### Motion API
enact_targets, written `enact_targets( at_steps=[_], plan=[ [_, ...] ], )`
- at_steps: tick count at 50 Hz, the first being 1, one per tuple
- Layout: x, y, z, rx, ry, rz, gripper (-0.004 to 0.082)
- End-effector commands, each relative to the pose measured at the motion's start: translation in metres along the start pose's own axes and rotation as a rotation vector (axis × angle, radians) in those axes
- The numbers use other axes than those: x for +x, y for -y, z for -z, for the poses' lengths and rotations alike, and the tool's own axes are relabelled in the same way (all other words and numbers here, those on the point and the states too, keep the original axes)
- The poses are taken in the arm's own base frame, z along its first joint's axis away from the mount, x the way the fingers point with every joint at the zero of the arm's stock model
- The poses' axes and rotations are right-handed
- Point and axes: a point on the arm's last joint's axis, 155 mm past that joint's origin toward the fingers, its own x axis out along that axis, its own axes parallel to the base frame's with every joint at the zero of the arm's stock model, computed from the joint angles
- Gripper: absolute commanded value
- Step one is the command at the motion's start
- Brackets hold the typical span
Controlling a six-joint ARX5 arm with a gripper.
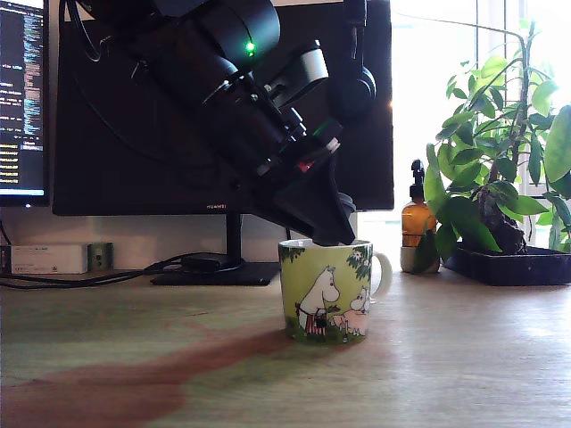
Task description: Pick up the coffee capsules from the table one by one and drop them inside the nearest coffee cup
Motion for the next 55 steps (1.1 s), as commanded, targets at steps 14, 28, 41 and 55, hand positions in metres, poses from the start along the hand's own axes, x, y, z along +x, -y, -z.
enact_targets(
  at_steps=[14,28,41,55],
  plan=[
    [0.005,-0.004,0.010,-0.004,-0.038,-0.022,0.0286],
    [-0.002,0.000,-0.003,0.014,-0.005,-0.033,0.0607],
    [-0.002,0.003,-0.004,0.003,-0.001,-0.028,0.0601],
    [-0.020,0.003,-0.024,0.004,0.060,-0.048,0.0257]
  ],
)
